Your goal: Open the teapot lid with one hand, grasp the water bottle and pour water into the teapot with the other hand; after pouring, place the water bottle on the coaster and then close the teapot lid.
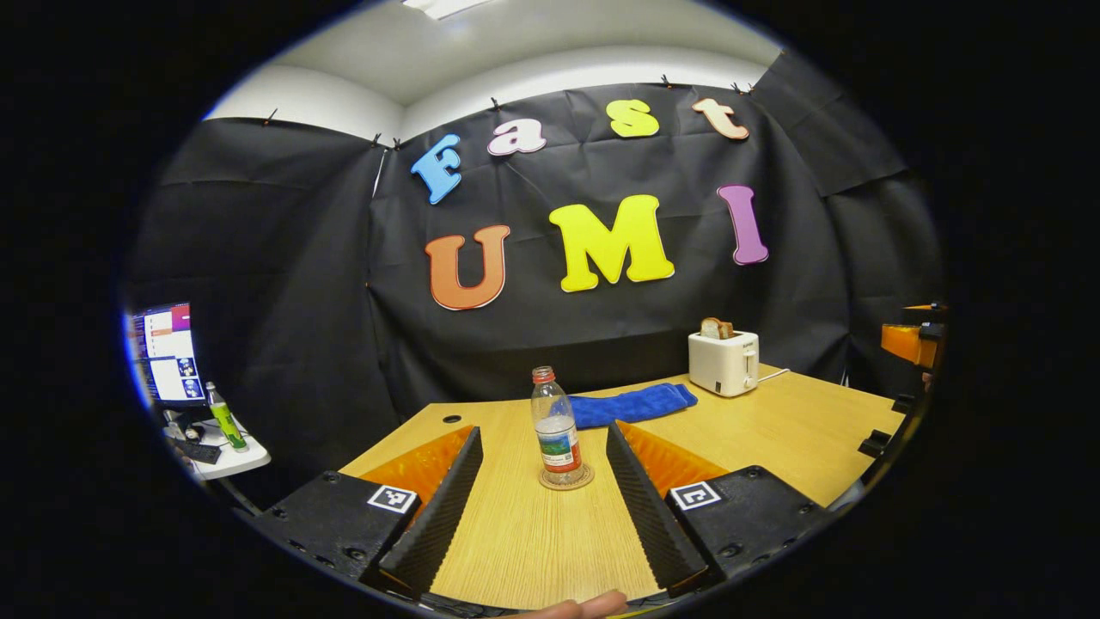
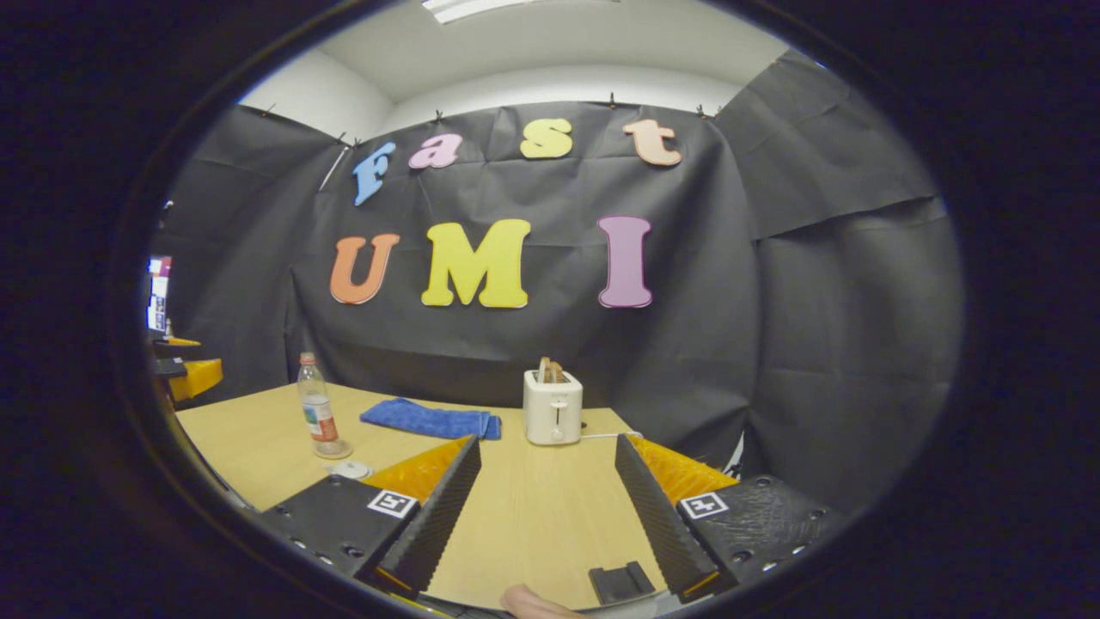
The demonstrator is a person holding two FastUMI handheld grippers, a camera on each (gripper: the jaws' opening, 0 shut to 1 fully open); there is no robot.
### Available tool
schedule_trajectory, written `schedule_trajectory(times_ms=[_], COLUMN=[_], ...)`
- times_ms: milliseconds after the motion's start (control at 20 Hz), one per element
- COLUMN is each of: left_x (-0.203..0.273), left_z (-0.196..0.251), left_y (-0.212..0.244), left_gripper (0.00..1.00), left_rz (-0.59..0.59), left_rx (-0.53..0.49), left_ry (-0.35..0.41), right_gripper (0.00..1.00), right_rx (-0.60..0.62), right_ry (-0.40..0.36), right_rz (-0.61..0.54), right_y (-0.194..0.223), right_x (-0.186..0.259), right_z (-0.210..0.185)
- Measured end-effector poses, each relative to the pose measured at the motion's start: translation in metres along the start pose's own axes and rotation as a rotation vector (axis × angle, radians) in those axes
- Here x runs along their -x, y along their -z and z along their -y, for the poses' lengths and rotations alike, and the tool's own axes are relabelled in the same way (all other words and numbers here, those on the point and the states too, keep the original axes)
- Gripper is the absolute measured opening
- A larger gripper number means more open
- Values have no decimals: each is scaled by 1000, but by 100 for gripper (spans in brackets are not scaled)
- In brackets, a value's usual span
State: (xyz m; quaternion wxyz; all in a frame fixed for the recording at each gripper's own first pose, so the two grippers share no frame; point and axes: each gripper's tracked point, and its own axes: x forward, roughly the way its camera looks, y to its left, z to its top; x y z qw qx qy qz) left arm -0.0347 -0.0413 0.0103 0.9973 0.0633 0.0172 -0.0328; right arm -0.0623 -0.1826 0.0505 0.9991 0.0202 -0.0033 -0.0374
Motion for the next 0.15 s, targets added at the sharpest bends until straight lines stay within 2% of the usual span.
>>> schedule_trajectory(times_ms=[150], left_x=[-1], left_z=[-7], left_y=[0], left_gripper=[92], left_rz=[1], left_rx=[14], left_ry=[-18], right_gripper=[97], right_rx=[-17], right_ry=[-2], right_rz=[-15], right_y=[3], right_x=[-2], right_z=[0])
